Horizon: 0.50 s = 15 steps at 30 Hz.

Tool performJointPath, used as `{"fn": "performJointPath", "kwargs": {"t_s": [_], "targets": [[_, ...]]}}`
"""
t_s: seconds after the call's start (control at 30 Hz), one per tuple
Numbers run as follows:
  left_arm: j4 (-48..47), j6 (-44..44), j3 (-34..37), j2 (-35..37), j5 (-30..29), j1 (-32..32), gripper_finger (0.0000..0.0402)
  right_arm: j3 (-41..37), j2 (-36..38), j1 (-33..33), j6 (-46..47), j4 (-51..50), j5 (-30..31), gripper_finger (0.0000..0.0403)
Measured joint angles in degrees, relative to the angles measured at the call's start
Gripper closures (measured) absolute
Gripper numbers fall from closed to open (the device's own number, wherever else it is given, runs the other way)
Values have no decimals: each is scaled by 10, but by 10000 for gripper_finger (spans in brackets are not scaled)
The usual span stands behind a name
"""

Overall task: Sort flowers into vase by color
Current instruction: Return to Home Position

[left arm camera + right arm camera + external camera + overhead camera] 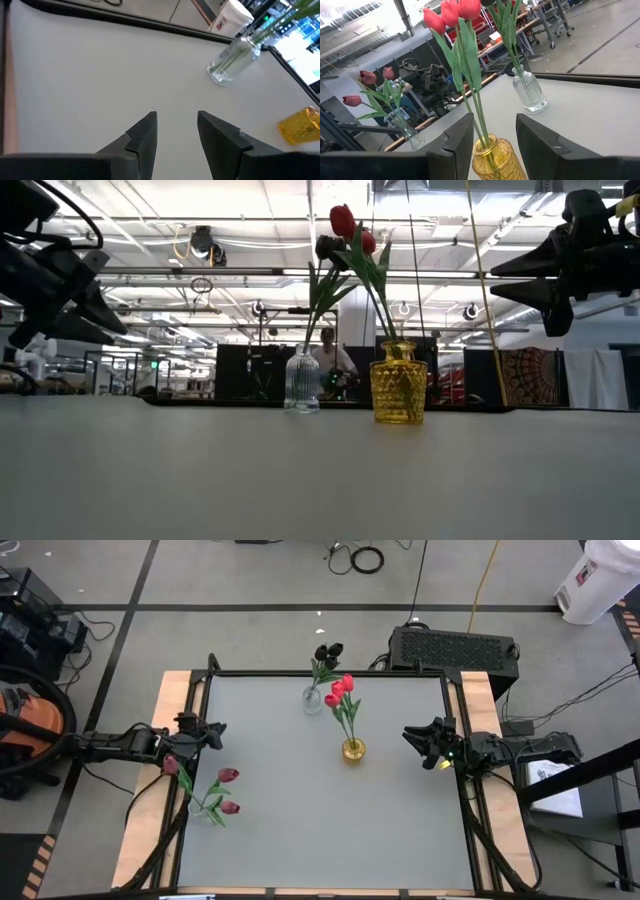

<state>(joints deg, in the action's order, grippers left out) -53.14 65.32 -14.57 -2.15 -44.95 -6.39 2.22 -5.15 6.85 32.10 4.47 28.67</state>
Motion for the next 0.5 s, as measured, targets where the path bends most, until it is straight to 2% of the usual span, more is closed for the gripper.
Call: {"fn": "performJointPath", "kwargs": {"t_s": [0.5], "targets": [[1, 0, 0, 0, 8, 0, 254, 0, 0, 0, 0, 0, 0, 264]]}}
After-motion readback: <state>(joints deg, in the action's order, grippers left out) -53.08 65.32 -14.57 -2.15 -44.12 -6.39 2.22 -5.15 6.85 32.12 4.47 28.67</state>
